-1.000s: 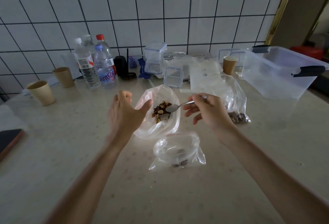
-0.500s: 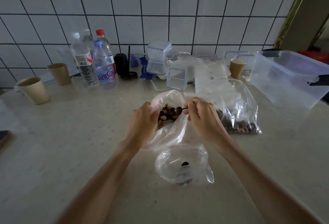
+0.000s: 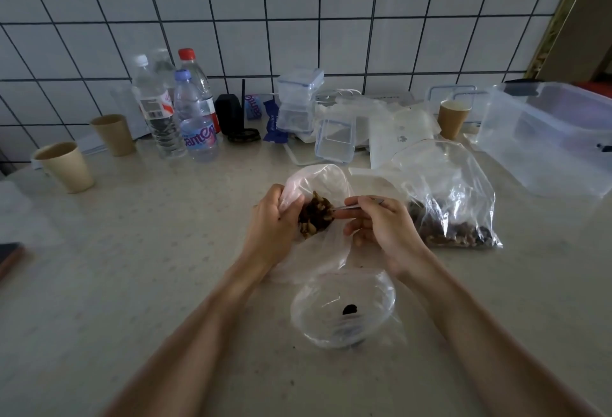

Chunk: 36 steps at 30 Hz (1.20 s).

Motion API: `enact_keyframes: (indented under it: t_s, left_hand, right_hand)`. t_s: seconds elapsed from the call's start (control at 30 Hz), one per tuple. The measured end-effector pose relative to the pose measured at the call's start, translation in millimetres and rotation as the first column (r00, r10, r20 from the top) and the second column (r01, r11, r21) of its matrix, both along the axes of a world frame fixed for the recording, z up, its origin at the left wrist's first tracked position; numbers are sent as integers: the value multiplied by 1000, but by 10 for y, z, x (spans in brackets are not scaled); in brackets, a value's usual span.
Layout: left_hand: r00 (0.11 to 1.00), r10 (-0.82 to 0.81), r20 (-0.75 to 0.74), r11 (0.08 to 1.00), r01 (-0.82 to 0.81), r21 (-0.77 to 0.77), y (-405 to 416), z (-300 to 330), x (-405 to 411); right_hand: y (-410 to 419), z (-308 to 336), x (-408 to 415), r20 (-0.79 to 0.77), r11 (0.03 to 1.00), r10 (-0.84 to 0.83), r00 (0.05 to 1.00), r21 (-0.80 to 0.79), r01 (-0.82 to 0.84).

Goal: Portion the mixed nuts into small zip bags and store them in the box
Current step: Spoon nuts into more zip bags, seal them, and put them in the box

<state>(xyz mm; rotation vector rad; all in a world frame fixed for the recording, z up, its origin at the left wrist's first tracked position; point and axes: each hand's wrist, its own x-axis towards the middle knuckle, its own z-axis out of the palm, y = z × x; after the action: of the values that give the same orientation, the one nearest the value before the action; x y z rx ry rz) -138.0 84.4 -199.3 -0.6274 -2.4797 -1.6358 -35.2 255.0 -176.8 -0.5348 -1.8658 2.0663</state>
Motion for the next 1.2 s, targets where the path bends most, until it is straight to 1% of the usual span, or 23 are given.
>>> enact_keyframes:
  t_s: [0.13, 0.27, 0.47, 0.6, 0.7, 0.77, 0.87, 0.97, 1.07, 1.1, 1.13, 1.2]
  left_hand:
    - [1000, -5, 3, 1000, 5, 21, -22, 23, 14]
    - [996, 22, 82, 998, -27, 54, -33, 65, 39]
    - [995, 44, 85, 997, -49, 59, -69, 171, 35]
    - [993, -14, 120, 999, 9, 43, -143, 258, 6]
    - [995, -41, 86, 999, 41, 3, -206, 319, 1]
    - [998, -49, 48, 998, 51, -46, -252, 346, 24]
    - [999, -23, -30, 995, 20, -102, -362, 387, 110]
    - [985, 31, -168, 989, -55, -140, -506, 426, 274]
    - [953, 52, -300, 986, -96, -137, -654, 445, 553]
    - [952, 36, -303, 985, -85, -150, -699, 443, 663]
    - [963, 12, -271, 983, -60, -171, -742, 441, 773]
    - [987, -41, -152, 973, 5, -231, -801, 412, 976]
  right_hand:
    - [36, -30, -8, 15, 988, 3, 1000, -157, -1]
    - [71, -50, 2, -1, 971, -18, 1000, -238, 18]
    - [96, 40, 69, -35, 984, -8, 999, -181, 2]
    - [82, 179, 102, -52, 990, -11, 999, -144, 3]
    - [63, 269, 147, -68, 993, -6, 998, -122, -3]
    - [59, 326, 192, -87, 993, 2, 996, -113, -12]
    - [43, 408, 283, -120, 994, 23, 992, -103, -35]
    - [26, 482, 413, -147, 995, 54, 988, -77, -66]
    - [12, 547, 596, -174, 993, 93, 980, -62, -105]
    - [6, 559, 672, -181, 991, 106, 978, -57, -118]
    - [-1, 567, 750, -188, 990, 118, 975, -51, -130]
    - [-10, 556, 922, -194, 989, 133, 972, -45, -144]
